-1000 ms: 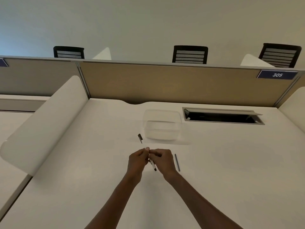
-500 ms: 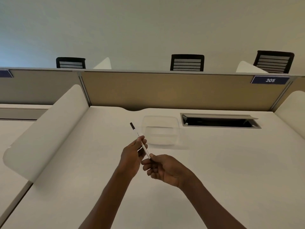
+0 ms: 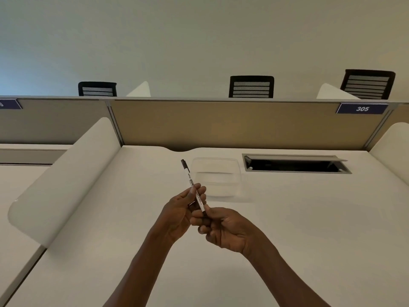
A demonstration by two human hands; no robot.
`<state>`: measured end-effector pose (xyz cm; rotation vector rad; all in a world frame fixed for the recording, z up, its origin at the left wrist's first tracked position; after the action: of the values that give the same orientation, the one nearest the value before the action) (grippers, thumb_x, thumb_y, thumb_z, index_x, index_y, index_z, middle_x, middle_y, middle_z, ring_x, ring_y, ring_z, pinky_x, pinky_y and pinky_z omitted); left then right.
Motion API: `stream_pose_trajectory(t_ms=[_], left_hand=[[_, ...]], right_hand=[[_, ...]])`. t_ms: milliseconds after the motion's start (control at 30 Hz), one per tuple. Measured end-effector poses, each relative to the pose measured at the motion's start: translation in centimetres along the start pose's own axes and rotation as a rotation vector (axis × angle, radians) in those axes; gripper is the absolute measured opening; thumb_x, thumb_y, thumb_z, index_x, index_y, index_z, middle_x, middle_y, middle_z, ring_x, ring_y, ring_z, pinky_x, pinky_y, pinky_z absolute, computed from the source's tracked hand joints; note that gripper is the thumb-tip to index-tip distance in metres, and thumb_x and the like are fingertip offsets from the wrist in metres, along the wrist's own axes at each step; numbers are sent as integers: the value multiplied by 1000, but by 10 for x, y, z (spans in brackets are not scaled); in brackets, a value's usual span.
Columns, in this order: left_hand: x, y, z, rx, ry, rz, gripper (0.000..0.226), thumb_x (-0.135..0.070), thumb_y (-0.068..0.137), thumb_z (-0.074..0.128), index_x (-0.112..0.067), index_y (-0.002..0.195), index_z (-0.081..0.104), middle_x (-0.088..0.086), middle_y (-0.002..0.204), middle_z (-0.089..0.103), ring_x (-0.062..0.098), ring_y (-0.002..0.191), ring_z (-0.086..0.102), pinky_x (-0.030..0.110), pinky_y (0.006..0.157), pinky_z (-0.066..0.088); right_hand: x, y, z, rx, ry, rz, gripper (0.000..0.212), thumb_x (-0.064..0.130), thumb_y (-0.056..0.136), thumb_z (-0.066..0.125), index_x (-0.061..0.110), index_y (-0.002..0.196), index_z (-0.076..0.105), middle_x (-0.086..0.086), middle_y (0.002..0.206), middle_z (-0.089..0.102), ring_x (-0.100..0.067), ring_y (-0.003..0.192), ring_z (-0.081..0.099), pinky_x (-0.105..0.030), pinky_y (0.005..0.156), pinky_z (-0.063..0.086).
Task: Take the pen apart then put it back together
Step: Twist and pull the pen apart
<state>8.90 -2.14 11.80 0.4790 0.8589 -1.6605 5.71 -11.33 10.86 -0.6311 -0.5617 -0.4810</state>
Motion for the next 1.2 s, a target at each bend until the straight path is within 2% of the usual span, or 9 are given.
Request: stream_pose_trajectory(t_ms=[67, 267, 433, 567, 667, 800, 900, 1033, 1200], left_hand=[[-6, 1, 1, -1, 19, 51, 29, -15, 88, 59, -2, 114, 66, 12, 106, 75, 22, 89, 74, 31, 70, 60], [-12, -2, -2, -189, 95, 239, 15, -8, 92, 60, -4, 94, 74, 12, 88, 76, 27, 88, 75, 31, 69, 60], [-14, -8, 5, -336, 32, 307, 14, -11, 92, 63, -2, 97, 73, 11, 85, 76, 26, 87, 75, 31, 71, 61], [-8, -10, 10, -362, -81, 293, 16, -14, 91, 63, -2, 99, 72, 9, 87, 77, 24, 87, 75, 30, 70, 62], [-10, -10, 9, -307, -90, 268, 17, -11, 94, 59, 0, 102, 69, 10, 86, 75, 23, 86, 75, 28, 68, 61], [-16, -7, 8, -192, -72, 238, 18, -8, 96, 55, 3, 102, 68, 10, 86, 73, 22, 86, 74, 29, 70, 61], [-20, -6, 14, -128, -57, 231, 18, -9, 96, 54, 0, 102, 68, 8, 87, 74, 22, 89, 74, 30, 72, 61], [-25, -5, 18, -94, -41, 229, 20, -10, 97, 51, -1, 105, 67, 8, 90, 76, 23, 92, 74, 31, 74, 61], [-23, -7, 13, -205, -15, 286, 18, -8, 97, 54, 1, 104, 67, 9, 85, 74, 22, 86, 74, 30, 73, 61]], right_hand=[[3, -1, -2, -67, -40, -5, 29, 26, 101, 48, 10, 86, 66, -7, 78, 68, -10, 56, 57, -18, 46, 44], [32, -6, -17, -467, -434, -179, 37, 19, 103, 40, 15, 70, 56, 1, 58, 53, -6, 44, 42, -16, 46, 33], [70, -32, 12, -933, -1473, -634, 20, 3, 90, 52, 13, 79, 66, -3, 73, 68, -19, 66, 59, -24, 58, 38], [68, -40, 34, -1047, -1824, -896, 15, -1, 85, 65, 9, 74, 63, -6, 59, 61, -17, 52, 51, -23, 48, 33], [73, -27, 14, -868, -1602, -676, 18, 12, 95, 51, 12, 83, 65, -4, 75, 69, -19, 65, 61, -28, 58, 42], [55, -6, -10, -368, -579, -246, 39, 26, 104, 40, 6, 85, 67, -7, 69, 67, -13, 52, 53, -25, 53, 42], [44, -8, -7, -211, -294, -62, 41, 28, 103, 41, 3, 89, 72, -8, 75, 70, -11, 53, 56, -19, 48, 43], [34, -8, 0, -128, -80, 34, 38, 25, 101, 46, 4, 82, 71, -7, 73, 68, -9, 49, 54, -16, 39, 38], [39, -3, -11, -376, -200, -123, 36, 22, 103, 44, 11, 73, 60, -1, 57, 56, -5, 42, 44, -14, 39, 33]])
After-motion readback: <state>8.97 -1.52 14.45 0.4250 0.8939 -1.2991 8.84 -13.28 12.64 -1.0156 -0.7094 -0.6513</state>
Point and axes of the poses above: each hand's wrist, its own y-axis towards the middle knuckle, its own z-axis out of the palm, x = y × z, the point moved 9 cm from there along y, towards the middle knuckle
